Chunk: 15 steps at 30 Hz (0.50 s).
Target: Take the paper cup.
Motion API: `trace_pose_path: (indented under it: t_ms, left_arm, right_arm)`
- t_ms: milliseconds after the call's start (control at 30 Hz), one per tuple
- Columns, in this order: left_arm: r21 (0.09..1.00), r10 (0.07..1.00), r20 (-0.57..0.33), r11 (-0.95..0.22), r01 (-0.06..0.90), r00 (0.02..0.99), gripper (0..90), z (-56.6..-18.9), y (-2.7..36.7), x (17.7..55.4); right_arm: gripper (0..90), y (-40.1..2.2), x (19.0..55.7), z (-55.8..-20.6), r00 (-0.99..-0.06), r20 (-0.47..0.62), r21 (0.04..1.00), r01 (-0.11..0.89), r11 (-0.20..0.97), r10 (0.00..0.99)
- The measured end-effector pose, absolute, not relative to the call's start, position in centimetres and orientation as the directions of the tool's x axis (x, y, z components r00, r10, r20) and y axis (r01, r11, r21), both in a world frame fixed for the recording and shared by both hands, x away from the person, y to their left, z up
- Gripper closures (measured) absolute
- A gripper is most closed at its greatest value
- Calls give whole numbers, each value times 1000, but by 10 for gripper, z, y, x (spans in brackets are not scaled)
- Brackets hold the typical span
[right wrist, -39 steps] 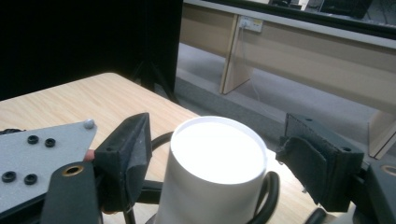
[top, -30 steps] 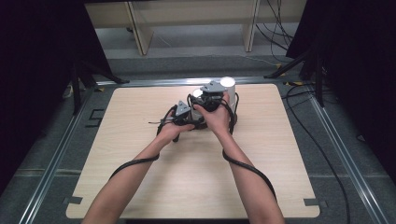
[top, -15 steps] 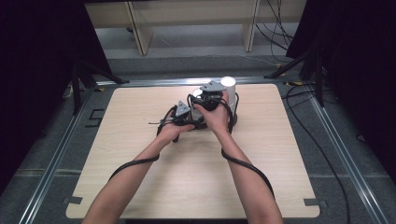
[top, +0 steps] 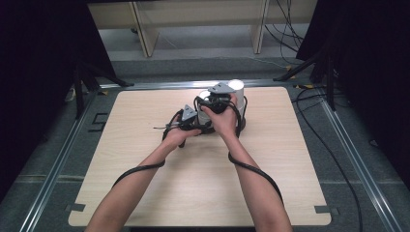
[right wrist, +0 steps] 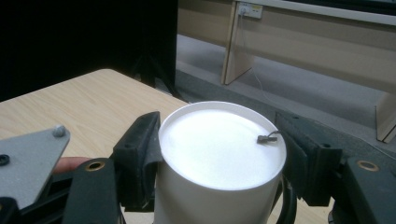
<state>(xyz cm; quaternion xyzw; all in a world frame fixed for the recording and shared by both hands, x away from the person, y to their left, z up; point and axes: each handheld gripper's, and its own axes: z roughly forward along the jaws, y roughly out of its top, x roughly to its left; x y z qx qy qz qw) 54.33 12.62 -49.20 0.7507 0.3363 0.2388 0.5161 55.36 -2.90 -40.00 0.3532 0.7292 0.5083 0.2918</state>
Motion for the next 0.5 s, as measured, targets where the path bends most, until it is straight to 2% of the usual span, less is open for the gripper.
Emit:
trace_pose_path:
  t_ms: [233,500]
  left_arm:
    - [932,750,21,-254,258,661,240,-492,127,543]
    - [933,750,25,-254,253,661,241,-492,127,543]
  right_arm:
    - [351,-29,553,-397,-582,-61,945,228,235,811]
    - [352,-30,549,-382,-581,-69,961,179,210,811]
